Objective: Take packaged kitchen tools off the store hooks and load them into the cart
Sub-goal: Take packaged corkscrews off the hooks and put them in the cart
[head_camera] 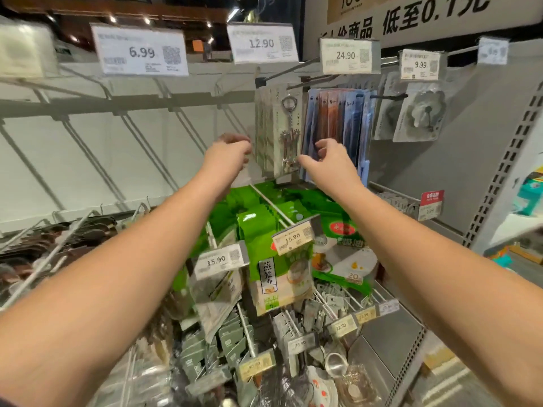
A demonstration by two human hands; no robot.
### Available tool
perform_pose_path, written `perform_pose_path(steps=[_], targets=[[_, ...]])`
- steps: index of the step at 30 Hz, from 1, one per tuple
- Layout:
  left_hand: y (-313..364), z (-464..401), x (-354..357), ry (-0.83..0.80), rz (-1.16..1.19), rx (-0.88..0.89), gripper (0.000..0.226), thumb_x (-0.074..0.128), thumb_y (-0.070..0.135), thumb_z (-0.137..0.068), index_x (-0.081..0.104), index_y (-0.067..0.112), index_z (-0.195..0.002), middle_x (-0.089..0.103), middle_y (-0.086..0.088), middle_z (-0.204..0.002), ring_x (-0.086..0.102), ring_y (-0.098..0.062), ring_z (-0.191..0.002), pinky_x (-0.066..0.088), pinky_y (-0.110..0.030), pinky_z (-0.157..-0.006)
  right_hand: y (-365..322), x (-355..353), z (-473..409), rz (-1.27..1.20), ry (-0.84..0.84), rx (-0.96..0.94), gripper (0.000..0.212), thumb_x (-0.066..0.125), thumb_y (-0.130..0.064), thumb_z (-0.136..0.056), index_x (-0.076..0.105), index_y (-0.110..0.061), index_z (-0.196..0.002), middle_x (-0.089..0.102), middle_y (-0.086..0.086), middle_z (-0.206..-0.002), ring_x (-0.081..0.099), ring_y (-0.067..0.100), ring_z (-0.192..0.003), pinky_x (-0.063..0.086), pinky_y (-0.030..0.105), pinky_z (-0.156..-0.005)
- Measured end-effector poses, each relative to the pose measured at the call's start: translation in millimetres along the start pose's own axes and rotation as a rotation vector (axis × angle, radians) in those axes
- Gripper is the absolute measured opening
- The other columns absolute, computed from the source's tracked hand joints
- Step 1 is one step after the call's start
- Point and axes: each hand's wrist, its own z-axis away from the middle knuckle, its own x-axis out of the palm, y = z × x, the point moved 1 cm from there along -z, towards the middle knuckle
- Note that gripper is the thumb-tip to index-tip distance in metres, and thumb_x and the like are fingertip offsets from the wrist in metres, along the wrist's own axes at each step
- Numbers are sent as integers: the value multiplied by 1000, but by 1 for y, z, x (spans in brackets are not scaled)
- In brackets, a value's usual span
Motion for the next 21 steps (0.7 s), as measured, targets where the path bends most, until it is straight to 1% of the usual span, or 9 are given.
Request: perform_pose_path(steps=[2, 7, 9, 10, 12, 13, 16, 19, 21], targets=[[0, 34, -20, -9, -4, 41, 19, 51, 4, -92, 61, 20, -92, 63, -3, -93, 57, -15, -80, 45, -23, -69, -12, -5, 26, 19, -24, -50, 58, 61, -46, -94, 48, -15, -141, 51, 4, -134, 55, 17, -112, 43, 29, -88], [-9, 136, -79, 72, -38, 79, 26, 54, 2, -91, 63, 25, -87, 66, 1, -89, 62, -11, -77, 47, -22, -72, -49, 8, 106, 62, -160, -232, 49, 62, -40, -92, 57, -12, -132, 60, 5, -124, 59, 20, -113, 45, 32, -96], [-21, 186, -105, 111, -105, 62, 18, 59, 11, -86, 63, 28, -84, 67, 2, -90, 63, -12, -80, 48, -25, -75, -61, 23, 149, 53, -260, -293, 47, 64, -37, -92, 57, -12, -132, 61, 6, -126, 59, 21, -114, 48, 35, -97], [-29, 214, -118, 140, -153, 38, 14, 60, 18, -80, 64, 30, -83, 68, 4, -92, 63, -14, -85, 49, -29, -80, -65, 31, 173, 54, -315, -323, 46, 64, -35, -92, 58, -11, -131, 61, 6, -127, 59, 21, -115, 46, 33, -98], [-51, 273, -142, 207, -248, -44, 14, 61, 22, -78, 67, 34, -84, 70, 7, -96, 63, -16, -93, 49, -34, -89, -69, 50, 227, 63, -443, -382, 44, 64, -32, -93, 58, -9, -131, 61, 8, -127, 57, 22, -117, 40, 27, -97], [-65, 305, -154, 243, -306, -95, 16, 62, 20, -84, 67, 34, -89, 70, 8, -97, 63, -15, -92, 48, -30, -88, -69, 60, 255, 77, -518, -409, 45, 64, -32, -94, 57, -9, -132, 60, 9, -128, 56, 23, -119, 40, 27, -98], [-106, 401, -185, 318, -452, -265, 17, 59, 16, -93, 66, 29, -101, 66, 12, -89, 58, -6, -73, 44, -21, -67, -65, 91, 339, 144, -779, -441, 49, 60, -35, -96, 52, -11, -138, 56, 8, -135, 54, 23, -124, 41, 30, -99], [-150, 497, -221, 396, -478, -472, 15, 59, 11, -94, 66, 20, -102, 65, 2, -87, 55, -12, -72, 43, -21, -66, -63, 122, 416, 180, -988, -447, 48, 59, -35, -96, 52, -12, -138, 55, 9, -136, 54, 24, -123, 41, 29, -95], [-171, 560, -243, 441, -498, -587, 10, 59, 18, -92, 65, 18, -100, 67, -8, -94, 55, -16, -76, 40, -18, -65, -64, 141, 466, 201, -1103, -457, 44, 59, -34, -96, 54, -11, -134, 57, 12, -132, 55, 27, -120, 40, 28, -87]])
